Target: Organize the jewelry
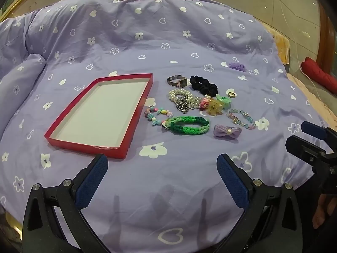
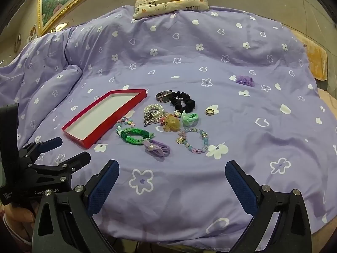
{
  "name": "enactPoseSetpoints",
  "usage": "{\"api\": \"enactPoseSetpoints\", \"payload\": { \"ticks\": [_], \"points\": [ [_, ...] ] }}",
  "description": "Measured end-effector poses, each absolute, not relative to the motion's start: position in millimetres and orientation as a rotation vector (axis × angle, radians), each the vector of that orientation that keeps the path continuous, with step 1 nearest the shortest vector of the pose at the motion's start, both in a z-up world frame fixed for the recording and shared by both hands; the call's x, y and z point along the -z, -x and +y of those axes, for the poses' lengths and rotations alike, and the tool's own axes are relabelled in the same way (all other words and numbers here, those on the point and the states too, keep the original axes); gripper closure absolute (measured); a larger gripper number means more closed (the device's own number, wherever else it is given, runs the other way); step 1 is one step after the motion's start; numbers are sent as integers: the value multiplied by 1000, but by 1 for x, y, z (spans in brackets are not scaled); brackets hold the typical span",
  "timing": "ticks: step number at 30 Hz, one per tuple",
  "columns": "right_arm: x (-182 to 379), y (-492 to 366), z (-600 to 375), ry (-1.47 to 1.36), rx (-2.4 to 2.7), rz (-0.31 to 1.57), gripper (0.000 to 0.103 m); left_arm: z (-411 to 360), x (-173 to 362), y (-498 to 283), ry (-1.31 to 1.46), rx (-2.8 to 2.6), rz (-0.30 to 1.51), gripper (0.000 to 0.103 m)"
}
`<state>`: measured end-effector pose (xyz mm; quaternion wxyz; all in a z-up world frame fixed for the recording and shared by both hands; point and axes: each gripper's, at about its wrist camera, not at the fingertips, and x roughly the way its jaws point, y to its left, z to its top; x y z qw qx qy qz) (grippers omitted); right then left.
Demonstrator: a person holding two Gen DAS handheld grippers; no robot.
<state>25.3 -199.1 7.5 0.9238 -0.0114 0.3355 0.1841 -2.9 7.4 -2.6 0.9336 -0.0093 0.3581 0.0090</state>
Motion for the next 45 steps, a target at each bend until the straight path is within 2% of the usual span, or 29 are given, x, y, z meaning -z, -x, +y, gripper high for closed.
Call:
{"api": "enactPoseSetpoints", "payload": {
  "ticks": [45],
  "points": [
    [-6,-22,-200,-4,-386,660,1,6,-7,5,31,-19,710,0]
  ]
}}
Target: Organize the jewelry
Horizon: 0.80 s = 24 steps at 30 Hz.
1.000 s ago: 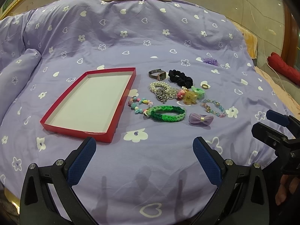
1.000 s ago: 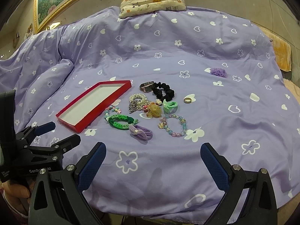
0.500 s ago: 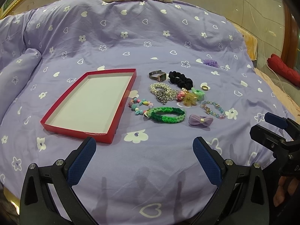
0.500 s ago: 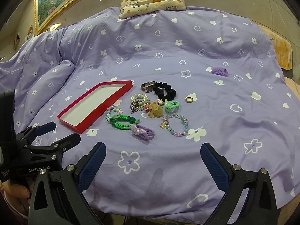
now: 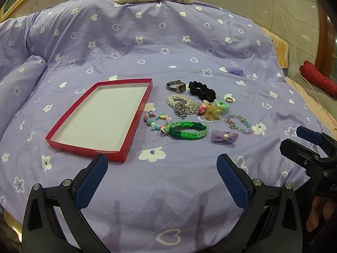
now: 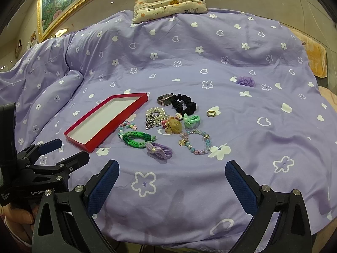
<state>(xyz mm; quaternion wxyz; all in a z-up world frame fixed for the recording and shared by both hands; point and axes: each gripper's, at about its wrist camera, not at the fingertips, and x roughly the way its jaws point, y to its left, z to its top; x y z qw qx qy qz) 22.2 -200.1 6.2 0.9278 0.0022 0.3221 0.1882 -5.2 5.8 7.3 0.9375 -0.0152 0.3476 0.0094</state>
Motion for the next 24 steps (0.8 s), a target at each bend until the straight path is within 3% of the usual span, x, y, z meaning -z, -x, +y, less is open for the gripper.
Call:
{"api": "enactPoseSetpoints", "payload": {
  "ticks": [24],
  "points": [
    [-3,-26,-202,-18,-390,670,3,4,0,-3,41,0,742,0]
  ]
}}
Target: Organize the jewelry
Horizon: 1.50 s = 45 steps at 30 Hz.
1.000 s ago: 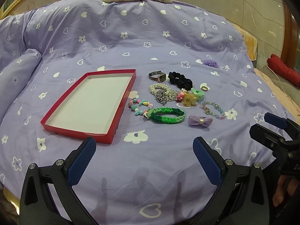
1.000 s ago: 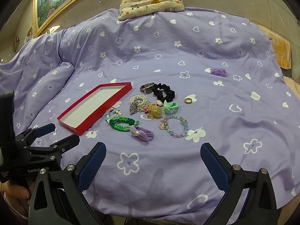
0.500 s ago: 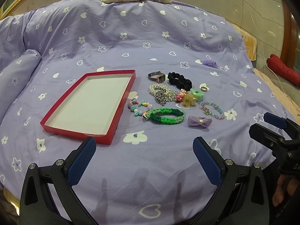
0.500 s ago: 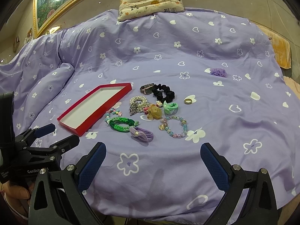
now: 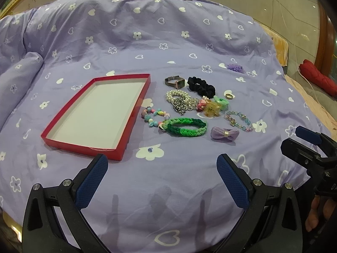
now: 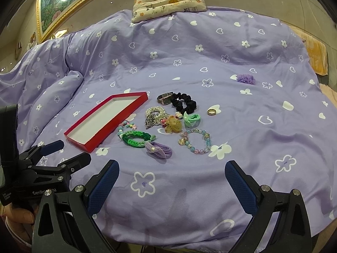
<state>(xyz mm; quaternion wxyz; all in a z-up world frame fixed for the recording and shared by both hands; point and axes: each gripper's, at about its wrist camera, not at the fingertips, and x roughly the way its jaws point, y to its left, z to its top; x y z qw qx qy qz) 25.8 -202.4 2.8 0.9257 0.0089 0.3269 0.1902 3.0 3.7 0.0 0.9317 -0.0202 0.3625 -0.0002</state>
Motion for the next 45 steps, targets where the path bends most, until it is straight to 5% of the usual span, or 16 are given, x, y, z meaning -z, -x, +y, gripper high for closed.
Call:
{"api": "enactPoseSetpoints", "payload": {
  "ticks": [10,20,45],
  "points": [
    [3,-38,-209,-37,-398,696,3,5,5,-23,13,38,762,0],
    [10,-69,-218,-62,-394,748,11,5,12,-58,-45,90,802,11],
    [55,-159,-208,11,-408,978,19,-31,53,-139,-359,397,963,12]
  ]
}}
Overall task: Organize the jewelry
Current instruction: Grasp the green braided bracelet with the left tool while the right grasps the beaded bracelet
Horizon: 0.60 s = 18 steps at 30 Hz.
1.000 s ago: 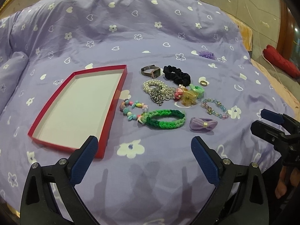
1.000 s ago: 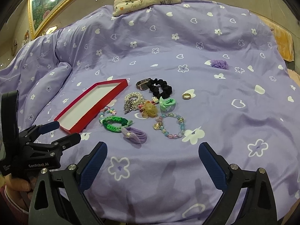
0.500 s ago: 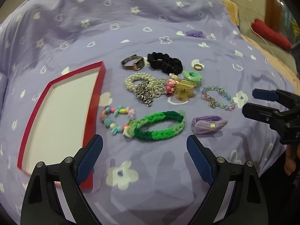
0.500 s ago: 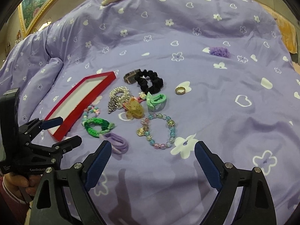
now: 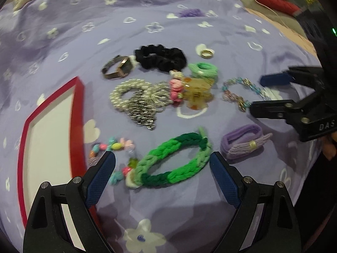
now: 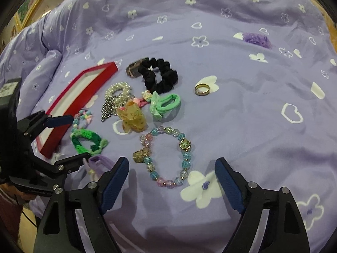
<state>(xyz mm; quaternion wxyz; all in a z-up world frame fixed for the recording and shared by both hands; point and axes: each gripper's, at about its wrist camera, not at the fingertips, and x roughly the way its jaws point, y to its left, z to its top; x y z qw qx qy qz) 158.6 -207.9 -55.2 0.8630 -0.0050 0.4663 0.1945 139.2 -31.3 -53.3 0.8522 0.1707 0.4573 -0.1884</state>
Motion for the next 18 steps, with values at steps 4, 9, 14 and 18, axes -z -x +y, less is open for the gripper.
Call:
{"api": "enactPoseSetpoints", "payload": {
  "ticks": [4,9,14,18],
  "points": [
    [61,-160,-199,65,-412,997,20,-33,59,-141,-333,464,987,29],
    [63,-159,-191,138,-406,987,55,-34,57,-141,-298,505,986,70],
    [60,-165,-197,78,-427,1003,89,-36,53,-140,-277,511,978,83],
    [55,-163,-202,1,-460,1006,89,-26,45,-138,-203,510,981,84]
  ]
}}
